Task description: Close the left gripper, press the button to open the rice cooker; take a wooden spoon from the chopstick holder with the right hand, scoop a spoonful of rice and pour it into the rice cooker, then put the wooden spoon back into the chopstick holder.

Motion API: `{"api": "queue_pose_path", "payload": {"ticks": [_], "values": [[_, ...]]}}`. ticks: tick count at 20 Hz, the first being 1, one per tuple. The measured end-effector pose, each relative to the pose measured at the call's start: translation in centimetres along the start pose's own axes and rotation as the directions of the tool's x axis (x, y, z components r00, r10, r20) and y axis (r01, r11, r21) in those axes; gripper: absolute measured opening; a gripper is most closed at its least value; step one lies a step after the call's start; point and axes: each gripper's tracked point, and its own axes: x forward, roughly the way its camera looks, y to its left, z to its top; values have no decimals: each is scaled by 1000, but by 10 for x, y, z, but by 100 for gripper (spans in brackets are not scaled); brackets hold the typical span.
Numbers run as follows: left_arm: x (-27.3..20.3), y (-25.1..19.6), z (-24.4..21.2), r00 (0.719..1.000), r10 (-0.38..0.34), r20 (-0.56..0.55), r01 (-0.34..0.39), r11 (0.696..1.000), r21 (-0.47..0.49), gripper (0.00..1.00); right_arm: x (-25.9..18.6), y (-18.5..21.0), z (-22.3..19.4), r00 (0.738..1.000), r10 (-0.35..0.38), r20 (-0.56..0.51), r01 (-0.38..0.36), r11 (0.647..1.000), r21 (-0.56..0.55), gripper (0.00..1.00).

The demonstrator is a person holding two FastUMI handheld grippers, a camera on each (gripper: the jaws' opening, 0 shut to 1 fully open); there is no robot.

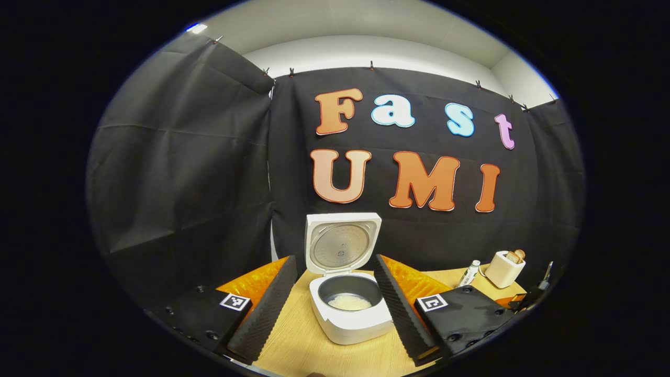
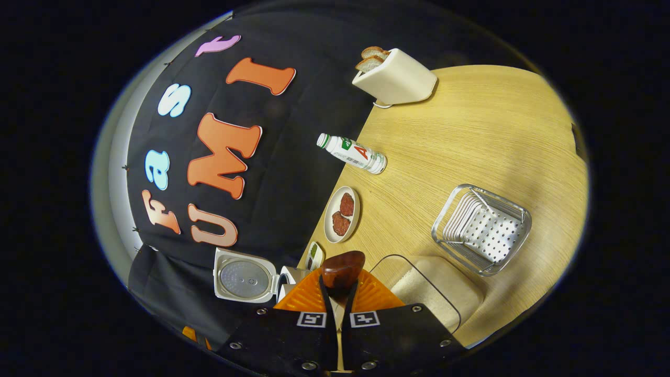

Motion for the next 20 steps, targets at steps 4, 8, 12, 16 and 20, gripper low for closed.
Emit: {"api": "queue_pose_path", "payload": {"ticks": [4, 8, 12, 16, 20], "values": [[4, -1, 0, 1000, 6, 12, -7, 999, 32, 100, -10, 12, 8, 1000, -12, 9, 11, 1000, 26, 2], [8, -1, -1, 1000, -3, 12, 2, 1000, 21, 100, -8, 43, 9, 1000, 1, 7, -1, 999, 41, 2], [11, 2, 1, 1000, -6, 19, 6, 1000, 4, 100, -8, 73, 12, 1000, 21, 14, -21, 999, 40, 2], [13, 8, 3, 1000, 3, 25, -3, 1000, 11, 100, 2, 106, 7, 998, 63, 4, -64, 997, 43, 2], [12, 9, 2, 1000, 0, 23, 0, 1000, 7, 100, 17, 130, -6, 996, 83, -22, -82, 996, 42, 2]]}}
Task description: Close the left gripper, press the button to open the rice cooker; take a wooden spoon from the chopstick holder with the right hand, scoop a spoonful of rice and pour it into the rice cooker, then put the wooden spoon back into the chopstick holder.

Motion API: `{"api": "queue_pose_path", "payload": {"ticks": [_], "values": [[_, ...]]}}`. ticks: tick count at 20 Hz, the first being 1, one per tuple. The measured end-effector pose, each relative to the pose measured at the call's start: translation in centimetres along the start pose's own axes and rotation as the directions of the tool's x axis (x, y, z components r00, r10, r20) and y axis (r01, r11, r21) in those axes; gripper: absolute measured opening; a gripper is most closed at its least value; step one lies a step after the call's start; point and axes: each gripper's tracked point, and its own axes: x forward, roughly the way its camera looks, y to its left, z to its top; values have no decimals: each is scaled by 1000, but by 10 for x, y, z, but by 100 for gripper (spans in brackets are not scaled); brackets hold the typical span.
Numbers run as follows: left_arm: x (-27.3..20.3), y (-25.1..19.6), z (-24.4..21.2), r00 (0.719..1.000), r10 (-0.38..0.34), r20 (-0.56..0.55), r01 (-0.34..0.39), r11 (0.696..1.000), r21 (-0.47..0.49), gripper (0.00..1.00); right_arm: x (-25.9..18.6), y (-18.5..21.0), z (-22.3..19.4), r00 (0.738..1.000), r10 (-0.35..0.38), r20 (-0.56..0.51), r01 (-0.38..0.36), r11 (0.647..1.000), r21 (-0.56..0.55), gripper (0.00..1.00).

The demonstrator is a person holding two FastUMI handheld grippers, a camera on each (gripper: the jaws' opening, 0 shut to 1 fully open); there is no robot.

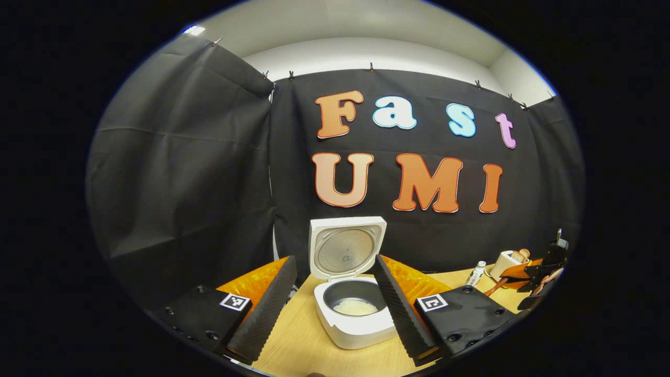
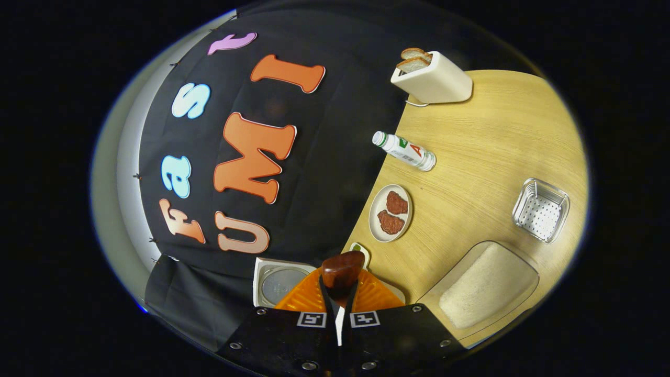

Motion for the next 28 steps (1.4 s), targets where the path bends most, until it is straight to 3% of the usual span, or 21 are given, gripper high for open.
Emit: {"api": "queue_pose_path", "payload": {"ticks": [7, 16, 21, 28], "values": [[0, 3, -4, 1000, -10, -7, 10, 1000, -14, 100, 37, 41, -25, 998, 25, -49, -26, 1000, -4, 2], [6, 23, -4, 1000, -5, -23, 4, 999, -36, 100, 105, 98, -60, 996, 57, -64, -62, 994, -87, 2], [11, 37, -9, 999, 11, -39, -13, 998, -54, 100, 144, 124, -79, 997, 69, -42, -76, 977, -200, 2], [14, 56, -13, 998, 38, -53, -41, 997, -59, 100, 166, 152, -93, 994, 108, -20, -108, 928, -357, 2]]}}
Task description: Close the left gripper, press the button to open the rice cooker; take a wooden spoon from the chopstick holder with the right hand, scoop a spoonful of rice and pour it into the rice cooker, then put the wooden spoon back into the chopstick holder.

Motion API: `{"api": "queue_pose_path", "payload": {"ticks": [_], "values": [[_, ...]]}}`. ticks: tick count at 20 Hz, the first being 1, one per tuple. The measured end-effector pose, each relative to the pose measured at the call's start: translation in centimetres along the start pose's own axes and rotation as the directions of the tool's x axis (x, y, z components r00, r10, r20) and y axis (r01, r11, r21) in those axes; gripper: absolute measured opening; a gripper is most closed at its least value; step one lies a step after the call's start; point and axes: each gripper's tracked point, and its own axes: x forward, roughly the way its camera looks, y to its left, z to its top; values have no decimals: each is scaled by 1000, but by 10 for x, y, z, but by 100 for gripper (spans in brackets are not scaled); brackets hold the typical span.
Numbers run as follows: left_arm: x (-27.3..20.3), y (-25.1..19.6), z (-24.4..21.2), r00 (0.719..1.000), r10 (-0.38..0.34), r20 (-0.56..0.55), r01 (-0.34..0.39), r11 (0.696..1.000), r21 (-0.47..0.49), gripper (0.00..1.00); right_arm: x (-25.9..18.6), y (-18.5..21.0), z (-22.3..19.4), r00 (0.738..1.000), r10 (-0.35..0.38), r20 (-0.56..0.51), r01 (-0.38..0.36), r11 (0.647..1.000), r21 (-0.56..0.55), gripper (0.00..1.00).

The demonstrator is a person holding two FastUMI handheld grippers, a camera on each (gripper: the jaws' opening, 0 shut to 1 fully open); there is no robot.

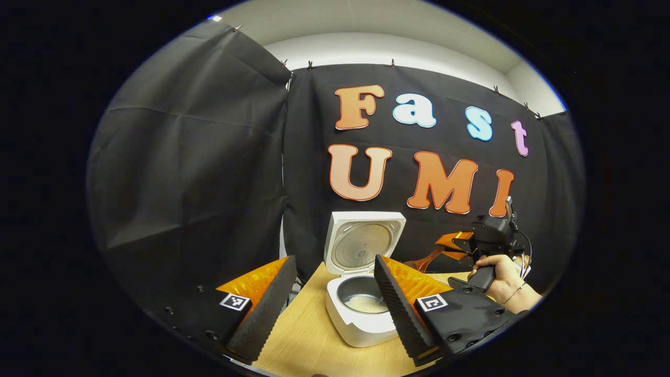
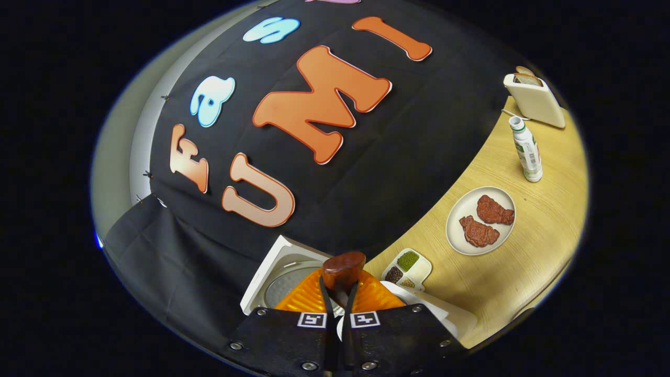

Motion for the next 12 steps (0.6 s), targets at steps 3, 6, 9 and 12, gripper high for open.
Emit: {"api": "queue_pose_path", "payload": {"ticks": [3, 6, 9, 12], "values": [[1, 4, 0, 1000, 14, 2, -15, 1000, 4, 100, 3, 4, -2, 1000, 8, 9, -7, 998, -66, 2], [2, 4, 0, 1000, 20, 1, -20, 1000, -1, 100, 5, 10, -5, 1000, 21, 8, -19, 993, -113, 2], [1, 3, 1, 1000, 22, 6, -22, 1000, 2, 100, 3, 14, -6, 999, 39, 7, -38, 989, -141, 2], [1, -1, 0, 1000, 20, 6, -20, 1000, 11, 100, 1, 19, -3, 999, 51, 19, -46, 982, -182, 2]]}}
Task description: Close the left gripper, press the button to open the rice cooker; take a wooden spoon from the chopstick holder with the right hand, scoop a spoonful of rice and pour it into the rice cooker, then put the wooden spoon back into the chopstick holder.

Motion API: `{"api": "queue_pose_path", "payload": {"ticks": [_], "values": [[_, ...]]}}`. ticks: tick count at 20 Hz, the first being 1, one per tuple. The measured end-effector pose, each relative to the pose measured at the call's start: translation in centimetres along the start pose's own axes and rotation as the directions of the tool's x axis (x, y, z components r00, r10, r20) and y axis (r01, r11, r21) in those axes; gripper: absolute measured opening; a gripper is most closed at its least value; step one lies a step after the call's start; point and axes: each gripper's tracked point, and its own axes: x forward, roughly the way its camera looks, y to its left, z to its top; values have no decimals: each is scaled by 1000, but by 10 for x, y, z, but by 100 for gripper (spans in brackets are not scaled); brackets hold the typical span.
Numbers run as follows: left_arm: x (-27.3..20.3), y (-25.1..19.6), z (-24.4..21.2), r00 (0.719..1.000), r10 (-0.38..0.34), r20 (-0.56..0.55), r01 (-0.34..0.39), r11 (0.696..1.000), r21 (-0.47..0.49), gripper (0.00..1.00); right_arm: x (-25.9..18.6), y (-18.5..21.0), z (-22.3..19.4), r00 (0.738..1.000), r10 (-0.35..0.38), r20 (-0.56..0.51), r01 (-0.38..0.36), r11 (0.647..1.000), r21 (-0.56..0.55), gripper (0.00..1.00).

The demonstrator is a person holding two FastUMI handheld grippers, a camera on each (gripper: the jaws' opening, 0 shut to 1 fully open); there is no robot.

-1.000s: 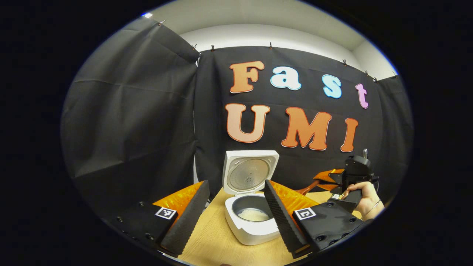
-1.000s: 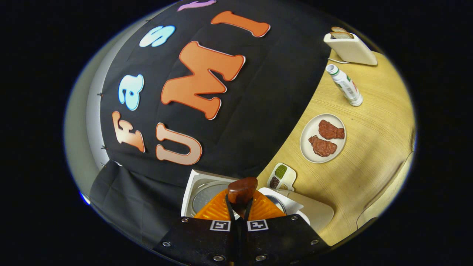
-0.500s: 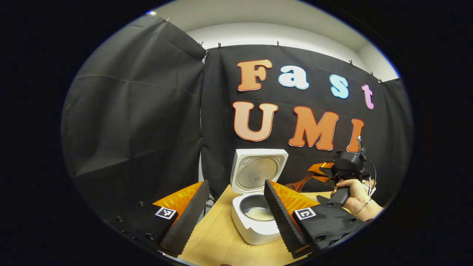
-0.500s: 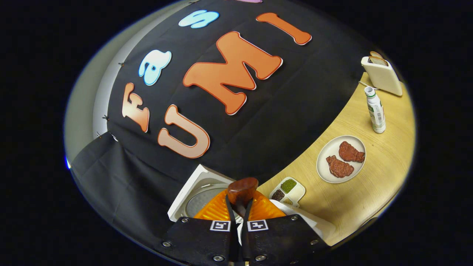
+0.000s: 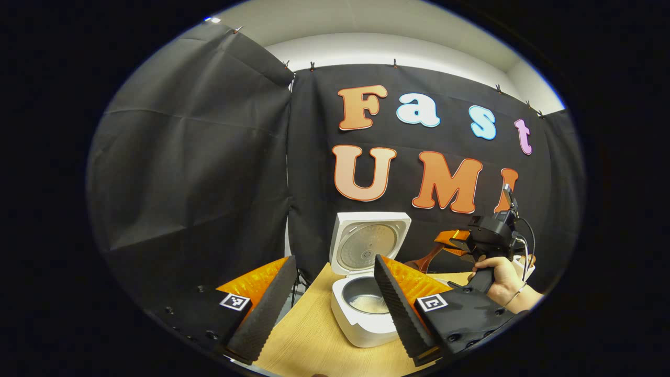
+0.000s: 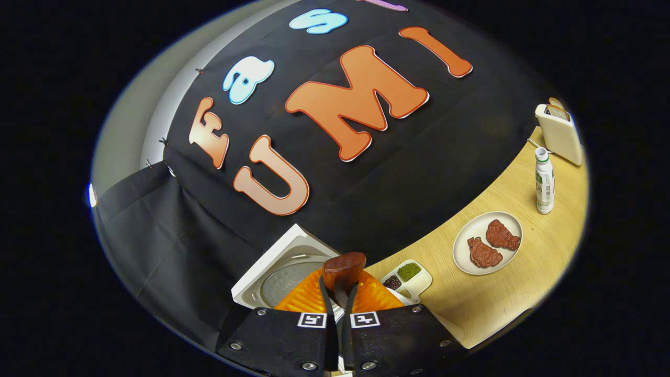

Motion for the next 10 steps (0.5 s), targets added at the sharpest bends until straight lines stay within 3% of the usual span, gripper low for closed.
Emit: {"api": "queue_pose_path", "payload": {"ticks": [10], "values": [[-2, 5, -2, 1000, 3, 1, -4, 1000, 7, 100, -1, 21, 5, 998, 44, 43, -37, 990, -139, 2]]}}
